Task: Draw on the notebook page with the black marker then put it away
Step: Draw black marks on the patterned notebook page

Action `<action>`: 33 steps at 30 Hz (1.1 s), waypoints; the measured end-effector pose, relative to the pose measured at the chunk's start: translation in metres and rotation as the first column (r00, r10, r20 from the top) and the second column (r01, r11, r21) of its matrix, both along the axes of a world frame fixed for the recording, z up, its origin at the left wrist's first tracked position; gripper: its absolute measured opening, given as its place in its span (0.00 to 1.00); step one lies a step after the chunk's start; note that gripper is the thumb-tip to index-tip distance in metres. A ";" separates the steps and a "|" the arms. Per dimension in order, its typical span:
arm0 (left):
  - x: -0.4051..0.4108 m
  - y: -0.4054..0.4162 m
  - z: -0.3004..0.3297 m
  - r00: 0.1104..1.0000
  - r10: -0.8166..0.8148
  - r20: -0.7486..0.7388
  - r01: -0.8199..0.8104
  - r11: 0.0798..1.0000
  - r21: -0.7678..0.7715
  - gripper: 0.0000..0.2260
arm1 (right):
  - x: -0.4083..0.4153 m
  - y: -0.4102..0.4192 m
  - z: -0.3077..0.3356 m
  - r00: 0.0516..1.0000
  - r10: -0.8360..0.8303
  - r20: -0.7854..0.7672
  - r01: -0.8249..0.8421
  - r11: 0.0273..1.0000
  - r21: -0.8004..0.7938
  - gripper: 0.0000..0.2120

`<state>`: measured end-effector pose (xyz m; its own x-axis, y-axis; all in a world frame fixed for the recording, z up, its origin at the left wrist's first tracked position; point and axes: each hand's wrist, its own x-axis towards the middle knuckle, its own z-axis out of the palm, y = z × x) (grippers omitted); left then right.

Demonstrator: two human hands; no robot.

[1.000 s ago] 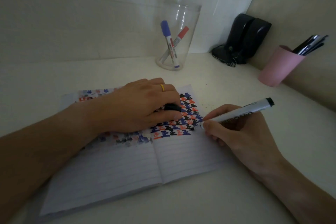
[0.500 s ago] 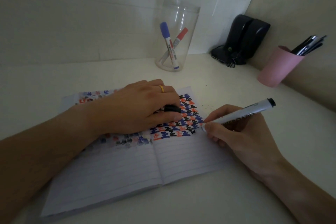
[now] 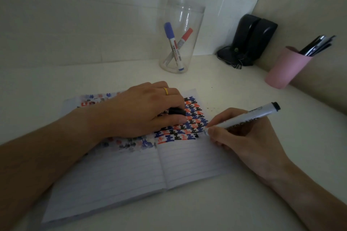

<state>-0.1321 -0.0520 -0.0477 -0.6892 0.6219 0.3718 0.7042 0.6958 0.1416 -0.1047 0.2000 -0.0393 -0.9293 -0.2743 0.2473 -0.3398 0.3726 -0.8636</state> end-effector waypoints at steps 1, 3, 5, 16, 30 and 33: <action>0.000 0.000 0.000 1.000 0.000 0.000 0.000 1.000 -0.003 0.14 | 0.000 0.000 0.000 1.000 0.000 0.003 0.000 1.000 -0.009 0.04; 0.000 0.000 0.000 1.000 -0.002 -0.002 0.002 1.000 -0.002 0.15 | 0.001 0.001 0.001 1.000 0.007 0.001 -0.007 1.000 -0.025 0.04; 0.000 0.000 0.000 1.000 -0.002 -0.005 0.002 1.000 0.001 0.15 | 0.002 0.000 0.002 1.000 0.013 -0.008 -0.013 1.000 -0.016 0.04; 0.001 0.000 0.000 1.000 0.005 -0.019 -0.005 1.000 -0.012 0.15 | -0.002 0.000 -0.001 0.999 -0.047 -0.004 0.047 0.999 0.001 0.04; 0.009 0.002 0.009 0.998 0.054 0.023 -0.054 0.998 -0.014 0.18 | -0.040 -0.032 0.040 0.961 -0.137 0.239 0.244 0.824 -0.511 0.05; 0.012 0.003 0.011 0.994 0.090 0.055 -0.090 0.996 -0.010 0.19 | -0.051 -0.043 0.030 0.948 -0.113 0.298 0.280 0.740 -0.611 0.02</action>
